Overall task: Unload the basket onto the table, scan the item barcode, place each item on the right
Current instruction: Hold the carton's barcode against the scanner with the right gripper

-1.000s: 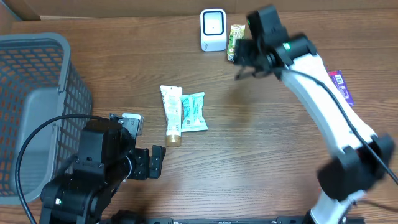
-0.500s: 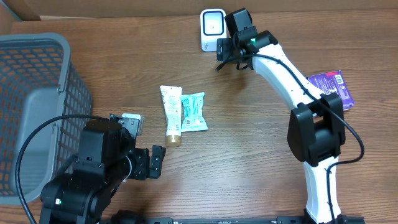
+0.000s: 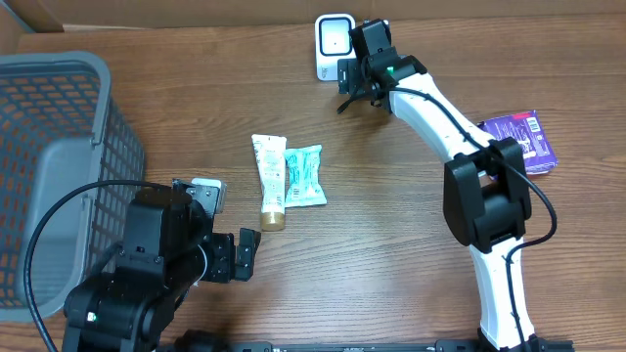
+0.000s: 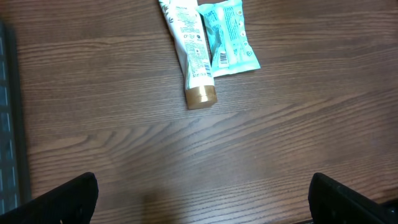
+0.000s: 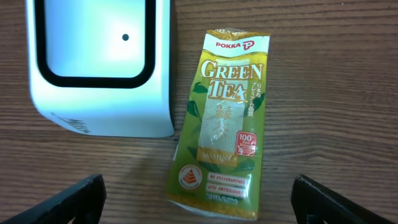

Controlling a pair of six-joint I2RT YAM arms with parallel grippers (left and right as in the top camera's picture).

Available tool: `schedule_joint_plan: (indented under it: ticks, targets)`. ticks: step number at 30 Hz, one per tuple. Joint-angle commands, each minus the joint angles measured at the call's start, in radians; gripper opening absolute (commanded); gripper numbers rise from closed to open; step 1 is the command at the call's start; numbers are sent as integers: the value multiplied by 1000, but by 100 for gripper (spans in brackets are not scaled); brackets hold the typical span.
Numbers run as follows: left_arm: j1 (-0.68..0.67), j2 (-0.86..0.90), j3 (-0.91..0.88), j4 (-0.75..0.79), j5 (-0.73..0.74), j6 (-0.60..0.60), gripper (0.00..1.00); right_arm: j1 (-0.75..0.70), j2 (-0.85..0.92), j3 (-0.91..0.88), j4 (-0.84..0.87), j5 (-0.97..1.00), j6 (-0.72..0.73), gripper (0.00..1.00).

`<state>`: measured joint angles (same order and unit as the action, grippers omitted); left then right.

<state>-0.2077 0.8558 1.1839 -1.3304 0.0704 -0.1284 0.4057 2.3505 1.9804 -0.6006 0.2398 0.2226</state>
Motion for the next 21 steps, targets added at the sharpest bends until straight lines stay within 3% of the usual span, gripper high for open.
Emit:
schedule_joint_plan:
  ticks: [1, 13, 21]
  targets:
    - [5, 2, 2, 3, -11, -10, 100, -4, 39, 22, 8, 15, -14, 95]
    - [5, 2, 2, 3, -11, -10, 100, -51, 81, 22, 8, 14, 14, 88]
    - [5, 2, 2, 3, -11, -10, 100, -81, 81, 22, 11, -43, 20, 56]
